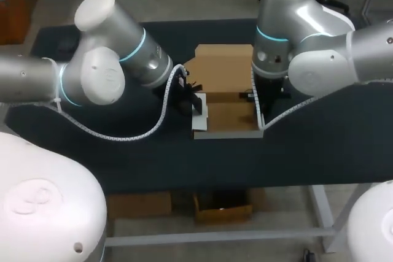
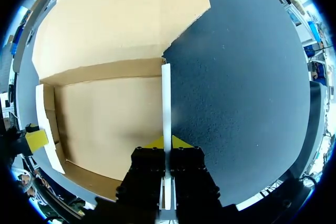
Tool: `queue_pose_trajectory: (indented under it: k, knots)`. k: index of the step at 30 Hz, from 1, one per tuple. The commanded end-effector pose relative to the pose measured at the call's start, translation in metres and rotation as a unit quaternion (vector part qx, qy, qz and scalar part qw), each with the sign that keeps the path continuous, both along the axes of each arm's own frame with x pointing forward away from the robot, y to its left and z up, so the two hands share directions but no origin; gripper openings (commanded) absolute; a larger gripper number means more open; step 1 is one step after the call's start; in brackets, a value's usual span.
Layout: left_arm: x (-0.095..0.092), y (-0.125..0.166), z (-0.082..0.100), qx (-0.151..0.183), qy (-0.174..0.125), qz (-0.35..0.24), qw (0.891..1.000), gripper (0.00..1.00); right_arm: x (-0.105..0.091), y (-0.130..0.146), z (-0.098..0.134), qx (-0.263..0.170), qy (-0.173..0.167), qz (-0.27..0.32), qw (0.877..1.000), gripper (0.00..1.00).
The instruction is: Assemble the packaging by folding the flat box into shape, placing the metal phone stand inside, and closing the box properly
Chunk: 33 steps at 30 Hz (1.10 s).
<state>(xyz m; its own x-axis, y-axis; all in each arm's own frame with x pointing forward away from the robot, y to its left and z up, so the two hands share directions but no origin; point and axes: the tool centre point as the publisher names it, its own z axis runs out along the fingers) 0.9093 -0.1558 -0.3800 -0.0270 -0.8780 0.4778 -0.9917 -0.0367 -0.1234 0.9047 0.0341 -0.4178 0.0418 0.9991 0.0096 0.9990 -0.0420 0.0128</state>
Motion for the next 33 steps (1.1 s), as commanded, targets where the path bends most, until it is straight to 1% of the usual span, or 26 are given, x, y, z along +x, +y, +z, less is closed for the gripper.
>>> queue_pose_trajectory:
  k: [1, 6, 11, 18, 25, 33]
  knots:
    - [0.003, -0.005, -0.004, 0.058, -0.001, 0.017, 0.998, 0.33, 0.000, 0.001, 0.000, 0.000, 0.000, 0.000, 1.000, 0.00]
    - [0.006, -0.004, -0.006, 0.075, 0.002, 0.025, 0.997, 0.34, 0.000, 0.001, 0.000, 0.000, 0.000, 0.000, 1.000, 0.00]
    - [0.010, -0.003, -0.007, 0.106, -0.001, 0.038, 0.994, 0.34, 0.000, 0.001, 0.000, 0.000, 0.000, 0.000, 1.000, 0.00]
    - [0.017, -0.001, -0.011, 0.124, 0.006, 0.046, 0.991, 0.29, 0.000, 0.001, 0.000, 0.000, 0.000, 0.000, 1.000, 0.00]
    - [0.019, 0.003, -0.014, 0.144, 0.023, 0.052, 0.988, 0.24, 0.000, 0.001, 0.000, 0.000, 0.000, 0.000, 1.000, 0.00]
    - [0.020, 0.008, -0.014, 0.188, 0.033, 0.064, 0.980, 0.19, 0.000, 0.001, 0.000, 0.000, 0.000, 0.000, 1.000, 0.00]
